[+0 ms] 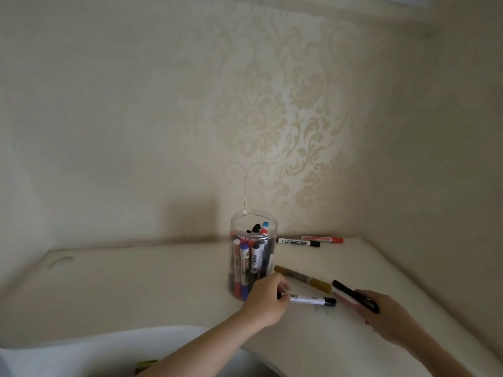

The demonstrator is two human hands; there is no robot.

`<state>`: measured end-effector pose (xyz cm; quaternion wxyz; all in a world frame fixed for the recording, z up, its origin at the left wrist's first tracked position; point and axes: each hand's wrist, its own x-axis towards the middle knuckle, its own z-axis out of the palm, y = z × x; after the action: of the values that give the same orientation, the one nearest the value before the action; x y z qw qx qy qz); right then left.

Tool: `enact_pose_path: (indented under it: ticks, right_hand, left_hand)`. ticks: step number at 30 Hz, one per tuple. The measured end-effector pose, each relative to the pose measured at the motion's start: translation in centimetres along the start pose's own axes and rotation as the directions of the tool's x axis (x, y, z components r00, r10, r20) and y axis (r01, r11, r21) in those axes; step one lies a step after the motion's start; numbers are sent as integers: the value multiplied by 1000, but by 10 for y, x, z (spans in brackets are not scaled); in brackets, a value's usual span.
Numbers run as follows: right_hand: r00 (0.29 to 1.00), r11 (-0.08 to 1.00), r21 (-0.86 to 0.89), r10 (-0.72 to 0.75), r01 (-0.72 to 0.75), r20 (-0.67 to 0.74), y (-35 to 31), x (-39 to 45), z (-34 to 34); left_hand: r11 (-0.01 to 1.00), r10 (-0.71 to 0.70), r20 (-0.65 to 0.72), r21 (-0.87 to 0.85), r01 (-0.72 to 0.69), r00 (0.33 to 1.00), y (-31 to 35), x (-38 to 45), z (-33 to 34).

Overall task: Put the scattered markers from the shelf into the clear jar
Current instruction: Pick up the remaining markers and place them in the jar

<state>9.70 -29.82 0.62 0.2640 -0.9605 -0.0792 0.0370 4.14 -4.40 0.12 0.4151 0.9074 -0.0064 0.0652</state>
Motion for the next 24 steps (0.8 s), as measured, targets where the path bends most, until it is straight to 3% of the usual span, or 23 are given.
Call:
enact_pose_path:
  ticks: [5,8,16,19,22,24]
  right_hand:
    - [996,997,-28,-77,76,-49,-14,-13,20]
    - [995,999,-38,-43,39,-95,-12,-10,19]
    - [982,999,36,27,-20,-188,-1,-2,3]
    - [974,998,53,53,-42,-222,-4,4,-4]
    - [949,992,125,26,14,-314,-21,7,-26]
    - [940,986,151,-17,73,-342,-41,11,-42]
  left_hand:
    - [997,73,-40,-18,-73,997,6,-1,10]
    - [985,159,-135,-39,-166,978,20,1,-1]
    - [901,321,-332,-182,-394,887,81,14,-90]
    - [901,315,-387,-165,-401,867,90,24,-141]
    - [934,256,-462,-108,-340,849,77,34,-185]
    - [953,266,-443,-11,-302,856,66,40,-197]
